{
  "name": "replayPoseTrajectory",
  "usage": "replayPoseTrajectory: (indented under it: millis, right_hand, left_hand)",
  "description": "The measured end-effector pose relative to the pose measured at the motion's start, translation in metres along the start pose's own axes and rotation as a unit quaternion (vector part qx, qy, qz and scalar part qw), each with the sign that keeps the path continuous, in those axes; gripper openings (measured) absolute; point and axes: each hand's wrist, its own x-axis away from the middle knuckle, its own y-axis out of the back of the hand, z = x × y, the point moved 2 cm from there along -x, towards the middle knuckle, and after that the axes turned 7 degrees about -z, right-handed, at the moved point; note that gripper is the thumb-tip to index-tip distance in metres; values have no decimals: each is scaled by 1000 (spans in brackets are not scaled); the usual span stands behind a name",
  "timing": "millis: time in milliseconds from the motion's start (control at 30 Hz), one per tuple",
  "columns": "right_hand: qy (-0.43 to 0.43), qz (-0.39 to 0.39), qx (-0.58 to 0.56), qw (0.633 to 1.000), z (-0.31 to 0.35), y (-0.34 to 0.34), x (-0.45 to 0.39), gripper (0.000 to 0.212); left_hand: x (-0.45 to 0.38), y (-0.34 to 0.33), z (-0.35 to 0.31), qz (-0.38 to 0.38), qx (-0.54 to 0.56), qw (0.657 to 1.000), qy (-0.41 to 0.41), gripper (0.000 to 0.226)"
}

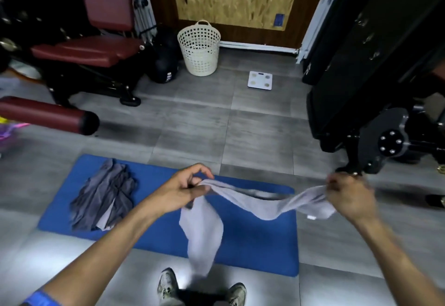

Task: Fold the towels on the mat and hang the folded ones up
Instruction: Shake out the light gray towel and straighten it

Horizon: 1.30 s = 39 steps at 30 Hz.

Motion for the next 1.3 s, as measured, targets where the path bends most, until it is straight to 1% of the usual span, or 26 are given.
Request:
replayPoseTrajectory:
  millis: [33, 67, 100, 133, 167, 200, 233, 267, 300, 367, 433, 500, 533, 567, 633, 667, 733, 833, 933, 1000, 1067, 1133, 1200, 1267, 1300]
  right_hand:
    - [48, 34, -39, 998, 15, -13, 6, 31]
    - [86, 87, -106, 987, 38, -25, 16, 45]
    - [110, 154, -170, 967, 61, -35, 27, 56]
    - [138, 204, -219, 944, 87, -44, 39, 64]
    - [171, 225, -254, 925, 112, -51, 50, 64]
    - [194, 221, -292, 910, 134, -59, 58, 53]
    - [194, 199, -327, 903, 151, -66, 63, 33]
    - [173, 178, -368, 896, 165, -70, 65, 13]
    - [149, 162, -399, 890, 177, -72, 66, 4]
    - [122, 126, -448, 877, 189, -74, 62, 14]
    - [94, 97, -512, 848, 198, -71, 58, 16]
    - [79, 75, -553, 826, 209, -64, 55, 16]
    - [85, 73, -562, 820, 214, -58, 55, 14]
    - [98, 74, -559, 820, 221, -54, 56, 13]
    - [134, 77, -538, 829, 234, -49, 58, 14]
    - [150, 71, -517, 840, 240, -49, 59, 15]
    - [165, 51, -475, 863, 247, -52, 61, 18]
    - [148, 24, -470, 870, 251, -61, 65, 24]
    - [123, 1, -474, 872, 248, -66, 62, 19]
    - [102, -9, -465, 880, 244, -67, 57, 17]
    - [84, -21, -444, 892, 238, -65, 51, 24]
    - [81, -27, -412, 907, 230, -66, 46, 31]
    - [85, -23, -369, 925, 225, -69, 43, 38]
    - [76, -23, -339, 937, 222, -71, 42, 41]
    - [66, -24, -331, 941, 221, -71, 42, 38]
  left_hand:
    - [-2, -4, -13, 11, 12, 1000, -11, 10]
    - [-4, -8, -27, 21, 24, 999, -24, 9]
    - [-4, -10, -40, 24, 42, 998, -35, 8]
    - [-4, -12, -51, 20, 55, 997, -41, 8]
    - [-4, -12, -60, 11, 68, 997, -44, 8]
    - [-5, -12, -65, 7, 77, 996, -48, 9]
    - [-4, -10, -69, 5, 91, 995, -49, 10]
    - [-3, -8, -69, 2, 100, 994, -49, 10]
    - [0, -3, -67, -11, 111, 993, -47, 10]
    - [5, 11, -58, -54, 119, 990, -59, 13]
    - [13, 30, -44, -85, 95, 989, -76, 26]
    - [23, 48, -17, -79, 5, 995, -67, 38]
    - [27, 54, 0, -66, -55, 995, -54, 39]
    - [32, 61, 19, -48, -102, 993, -37, 34]
    - [40, 72, 49, -32, -143, 989, 2, 22]
    - [44, 78, 61, -38, -151, 988, 16, 22]
    - [48, 90, 75, -66, -157, 985, 18, 21]
    - [51, 110, 88, -97, -168, 981, 5, 16]
    - [52, 128, 98, -135, -157, 978, 5, 15]
    - [55, 140, 109, -165, -157, 974, 11, 21]
    - [61, 151, 119, -184, -153, 970, 31, 25]
    - [68, 160, 129, -198, -141, 969, 50, 19]
    - [73, 166, 136, -212, -129, 967, 61, 18]
    - [75, 173, 140, -223, -123, 965, 70, 16]
    - [76, 176, 141, -221, -145, 962, 68, 17]
